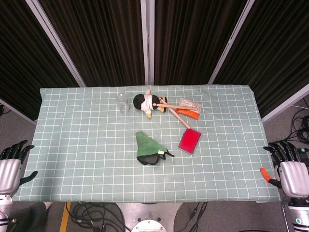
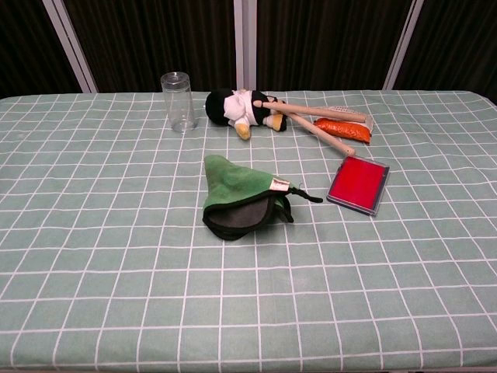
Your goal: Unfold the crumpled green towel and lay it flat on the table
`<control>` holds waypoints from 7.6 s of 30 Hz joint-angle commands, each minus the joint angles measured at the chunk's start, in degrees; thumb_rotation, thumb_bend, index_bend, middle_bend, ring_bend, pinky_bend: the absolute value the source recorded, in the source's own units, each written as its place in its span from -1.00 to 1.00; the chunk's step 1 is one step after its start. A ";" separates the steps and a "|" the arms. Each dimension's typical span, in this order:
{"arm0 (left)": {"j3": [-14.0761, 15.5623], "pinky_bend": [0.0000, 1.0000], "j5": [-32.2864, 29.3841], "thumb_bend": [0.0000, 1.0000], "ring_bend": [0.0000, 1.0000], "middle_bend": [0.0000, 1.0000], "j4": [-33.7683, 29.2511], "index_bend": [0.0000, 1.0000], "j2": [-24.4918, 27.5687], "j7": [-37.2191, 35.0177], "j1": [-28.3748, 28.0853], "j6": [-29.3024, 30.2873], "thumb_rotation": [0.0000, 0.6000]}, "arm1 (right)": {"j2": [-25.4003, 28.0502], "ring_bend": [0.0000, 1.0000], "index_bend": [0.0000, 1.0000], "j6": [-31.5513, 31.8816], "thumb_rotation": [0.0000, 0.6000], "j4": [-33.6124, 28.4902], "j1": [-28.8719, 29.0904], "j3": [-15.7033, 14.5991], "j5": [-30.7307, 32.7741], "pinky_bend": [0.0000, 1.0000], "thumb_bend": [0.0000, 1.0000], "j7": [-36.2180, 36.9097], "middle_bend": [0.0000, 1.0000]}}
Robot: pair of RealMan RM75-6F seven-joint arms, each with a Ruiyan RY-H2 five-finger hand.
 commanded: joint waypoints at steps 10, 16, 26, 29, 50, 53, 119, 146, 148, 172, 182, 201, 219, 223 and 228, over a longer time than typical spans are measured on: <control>-0.14 -0.54 0.10 -0.82 -0.62 -0.48 0.38 -0.42 -0.25 -0.20 0.15 0.05 1.00 | -0.02 -0.83 -0.50 0.08 1.00 -0.16 -0.07 -0.06 -0.20 -0.86 -0.70 0.54 -0.63; -0.32 -0.54 0.39 -0.82 -0.62 -0.48 0.27 -0.42 -0.15 -0.28 0.18 0.33 1.00 | 0.19 -0.82 -0.48 0.04 1.00 -0.09 -0.04 -0.35 -0.93 -0.86 -0.70 1.91 -0.62; -0.49 -0.54 0.54 -0.82 -0.62 -0.48 0.50 -0.42 -0.29 -0.66 0.08 0.21 1.00 | -0.80 -0.79 -0.33 -5.38 0.99 -2.10 4.44 -0.88 -4.90 -0.81 -0.70 4.37 -0.60; -0.53 -0.54 0.69 -0.82 -0.62 -0.48 0.74 -0.42 -0.33 -0.94 0.06 0.25 1.00 | -2.19 -0.80 -0.28 -9.60 1.00 -2.29 7.57 -0.55 -5.41 -0.81 -0.70 4.26 -0.60; -0.83 -0.54 0.51 -0.82 -0.62 -0.48 2.16 -0.42 -0.44 -2.63 -0.22 -0.44 1.00 | -27.35 -0.83 -0.23 -35.10 1.00 13.63 28.56 6.14 7.36 -0.81 -0.70 1.43 -0.60; -0.96 -0.54 0.46 -0.82 -0.62 -0.48 2.44 -0.42 -0.54 -2.86 -0.44 -0.70 1.00 | -30.17 -0.83 -0.22 -36.62 1.00 15.89 30.28 6.47 8.57 -0.81 -0.70 1.25 -0.60; -6.70 -0.54 0.15 -0.84 -0.62 -0.48 8.16 -0.38 -7.77 -22.53 -13.20 -13.14 1.00 | -38.48 -0.80 0.36 -33.15 1.00 18.55 48.25 19.71 18.12 -0.81 -0.02 -12.60 -0.43; -11.18 -0.52 -13.88 -1.00 -0.62 -0.48 7.60 -0.29 -15.50 -28.70 -30.01 -39.09 0.51 | -48.12 -0.85 0.36 -28.50 1.00 25.17 62.22 23.56 34.90 -0.85 -0.02 -40.74 -0.47; -11.57 -0.52 -15.49 -1.00 -0.62 -0.48 7.54 -0.29 -16.06 -28.31 -31.22 -40.88 0.40 | -49.00 -0.85 0.36 -28.17 1.00 26.74 62.82 23.52 35.29 -0.85 -0.02 -41.06 -0.47; -9.64 -0.49 -34.07 -1.00 -0.62 -0.48 9.32 -0.26 -24.62 -7.12 -39.62 -42.59 -0.02 | -53.49 -0.87 0.38 -27.10 1.00 34.99 68.83 27.95 39.62 -0.87 -0.02 -39.65 -0.47; -9.14 -0.48 -39.84 -1.00 -0.62 -0.48 12.83 -0.23 -29.00 -1.99 -41.19 -40.84 0.07 | -53.14 -0.87 0.38 -26.04 1.00 32.97 68.47 27.70 40.01 -0.87 -0.02 -38.89 -0.47; -11.33 -0.48 -35.06 -0.36 -0.62 -0.35 16.24 0.28 -32.85 -9.27 -37.84 -38.13 0.87 | -48.53 -0.88 0.38 -25.17 1.00 23.95 63.91 26.22 41.34 -0.87 -0.02 -35.70 -0.47; -11.52 -0.48 -23.62 -0.03 -0.57 -0.22 9.66 0.48 -24.52 -12.68 -34.86 -34.54 1.00 | -37.85 -0.89 0.38 -26.04 1.00 9.43 54.69 22.60 40.32 -0.87 -0.04 -26.87 -0.47; -12.85 -0.49 -23.45 -0.03 -0.57 -0.22 10.15 0.48 -23.12 -11.45 -35.61 -33.99 1.00 | -36.60 -0.89 0.38 -27.16 1.00 9.49 54.12 23.33 40.06 -0.87 -0.04 -23.59 -0.47; -15.20 -0.49 -23.71 -0.04 -0.57 -0.22 14.70 0.48 -23.62 -8.72 -37.28 -31.78 1.00 | -36.62 -0.89 0.38 -29.14 1.00 12.86 54.57 25.56 39.72 -0.87 -0.05 -17.66 -0.47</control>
